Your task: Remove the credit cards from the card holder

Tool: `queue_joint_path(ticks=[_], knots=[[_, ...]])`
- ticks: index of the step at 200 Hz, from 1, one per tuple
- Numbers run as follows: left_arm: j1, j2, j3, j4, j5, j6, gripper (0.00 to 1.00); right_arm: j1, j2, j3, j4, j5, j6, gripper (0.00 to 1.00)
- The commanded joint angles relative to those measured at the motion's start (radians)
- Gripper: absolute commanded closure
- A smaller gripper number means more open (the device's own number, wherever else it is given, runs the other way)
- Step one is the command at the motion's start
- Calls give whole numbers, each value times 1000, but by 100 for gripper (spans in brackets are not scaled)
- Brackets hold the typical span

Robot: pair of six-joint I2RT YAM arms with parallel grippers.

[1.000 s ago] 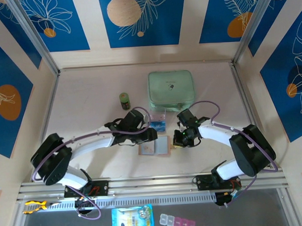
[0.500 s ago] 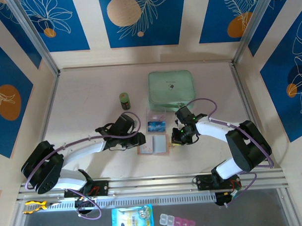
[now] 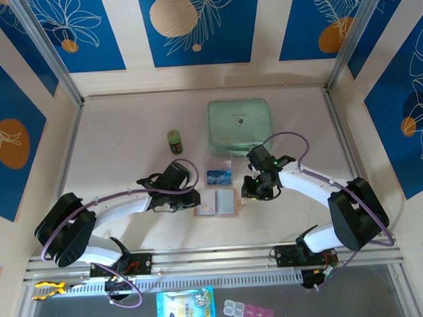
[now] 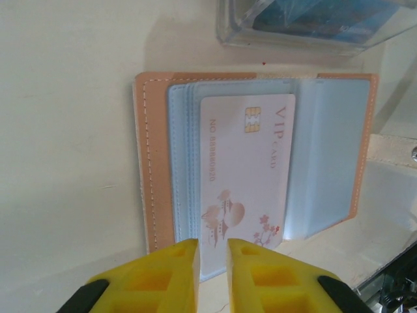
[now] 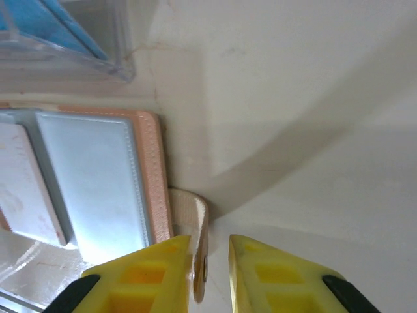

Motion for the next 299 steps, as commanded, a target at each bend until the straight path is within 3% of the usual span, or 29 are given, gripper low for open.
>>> queue_joint_path(ticks=[1,52,119,178,299], knots=[[16,20,-13,20,23,27,83,24,-36,46,-65,16,24,77],[18,54,-36,85,66,16,86,103,-19,76,51,-107,120,76],[16,63,-99,176,119,-44,87,200,133,138,171,-181,175,76],[18,1,-48,81,68,-12,88,212,200,134,244,-211,192,76],[18,110,27,73,68,38,91,217,254,102,299,-209,209,72]])
